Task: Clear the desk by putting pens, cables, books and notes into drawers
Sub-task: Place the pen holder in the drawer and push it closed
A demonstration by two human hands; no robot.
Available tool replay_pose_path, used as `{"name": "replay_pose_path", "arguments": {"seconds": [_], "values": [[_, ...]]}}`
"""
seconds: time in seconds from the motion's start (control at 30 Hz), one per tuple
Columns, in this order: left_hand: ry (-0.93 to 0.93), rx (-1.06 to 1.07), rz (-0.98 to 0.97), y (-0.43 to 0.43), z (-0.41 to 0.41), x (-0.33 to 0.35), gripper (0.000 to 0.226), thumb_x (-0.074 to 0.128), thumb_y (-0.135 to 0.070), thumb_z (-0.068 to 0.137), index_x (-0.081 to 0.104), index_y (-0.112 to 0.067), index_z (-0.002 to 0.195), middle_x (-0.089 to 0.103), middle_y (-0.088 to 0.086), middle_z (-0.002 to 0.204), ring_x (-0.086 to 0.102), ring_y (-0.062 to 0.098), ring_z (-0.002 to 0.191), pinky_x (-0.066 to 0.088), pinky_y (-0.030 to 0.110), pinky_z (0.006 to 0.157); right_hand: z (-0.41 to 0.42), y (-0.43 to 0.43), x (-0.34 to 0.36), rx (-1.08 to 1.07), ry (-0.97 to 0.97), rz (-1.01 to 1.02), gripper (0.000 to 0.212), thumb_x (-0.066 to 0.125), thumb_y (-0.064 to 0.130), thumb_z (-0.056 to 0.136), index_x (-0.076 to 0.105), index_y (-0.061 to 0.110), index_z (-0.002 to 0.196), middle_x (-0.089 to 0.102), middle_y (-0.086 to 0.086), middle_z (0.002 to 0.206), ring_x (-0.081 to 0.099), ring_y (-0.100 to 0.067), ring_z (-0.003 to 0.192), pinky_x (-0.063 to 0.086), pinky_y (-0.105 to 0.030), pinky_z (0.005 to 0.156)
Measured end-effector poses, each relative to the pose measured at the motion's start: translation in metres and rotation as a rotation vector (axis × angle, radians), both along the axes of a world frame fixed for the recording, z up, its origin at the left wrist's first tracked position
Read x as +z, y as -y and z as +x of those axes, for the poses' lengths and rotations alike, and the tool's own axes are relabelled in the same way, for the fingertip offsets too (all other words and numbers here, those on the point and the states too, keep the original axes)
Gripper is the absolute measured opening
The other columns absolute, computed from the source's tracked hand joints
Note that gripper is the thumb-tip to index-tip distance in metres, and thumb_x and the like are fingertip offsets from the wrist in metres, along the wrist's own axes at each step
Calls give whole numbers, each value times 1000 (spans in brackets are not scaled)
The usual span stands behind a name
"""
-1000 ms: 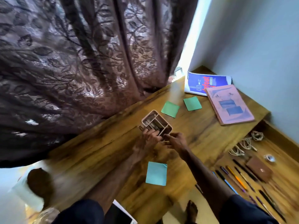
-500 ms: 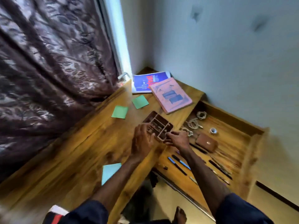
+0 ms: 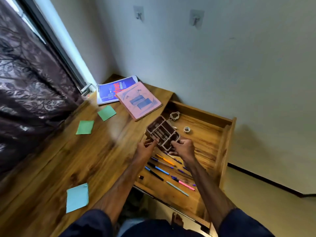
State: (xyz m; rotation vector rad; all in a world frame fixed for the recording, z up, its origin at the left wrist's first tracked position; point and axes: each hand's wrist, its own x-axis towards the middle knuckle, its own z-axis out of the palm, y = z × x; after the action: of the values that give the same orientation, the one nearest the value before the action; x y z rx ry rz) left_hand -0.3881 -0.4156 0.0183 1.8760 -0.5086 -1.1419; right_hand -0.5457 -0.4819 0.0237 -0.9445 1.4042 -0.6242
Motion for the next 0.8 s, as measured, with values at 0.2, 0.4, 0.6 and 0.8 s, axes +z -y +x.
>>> {"name": "replay_pose_path", "arguments": {"seconds": [0.2, 0.4, 0.6, 0.8], "values": [[-126, -122, -62, 33, -12, -10, 39, 66, -36, 97, 65, -8, 124, 75, 3, 95, 71, 19, 89, 58, 35, 89, -19, 20, -12, -81, 52, 82, 19, 76, 16, 86, 73, 4, 102, 78, -10, 89, 78, -21, 73, 65, -37, 64], [-140, -413, -47, 102, 5, -16, 35, 58, -32, 102, 69, -4, 121, 76, 15, 105, 76, 26, 95, 63, 32, 80, -33, 60, -29, -138, 191, 229, 29, 77, 28, 84, 72, 14, 109, 77, -9, 109, 73, -25, 102, 62, -41, 78], [-164, -574, 10, 169, 2, -33, 31, 60, -35, 100, 72, -9, 113, 75, 10, 96, 72, 22, 82, 59, 32, 71, -49, 89, -42, -333, 363, 276, 34, 80, 21, 84, 71, 6, 113, 76, -16, 111, 74, -30, 99, 62, -35, 70], [-68, -637, 107, 189, -16, -60, 27, 58, -28, 102, 68, -4, 112, 71, 16, 102, 67, 22, 85, 60, 43, 82, -83, 114, -60, -613, 305, 300, 44, 73, 20, 91, 59, 0, 127, 67, -26, 120, 65, -35, 106, 58, -41, 93]]}}
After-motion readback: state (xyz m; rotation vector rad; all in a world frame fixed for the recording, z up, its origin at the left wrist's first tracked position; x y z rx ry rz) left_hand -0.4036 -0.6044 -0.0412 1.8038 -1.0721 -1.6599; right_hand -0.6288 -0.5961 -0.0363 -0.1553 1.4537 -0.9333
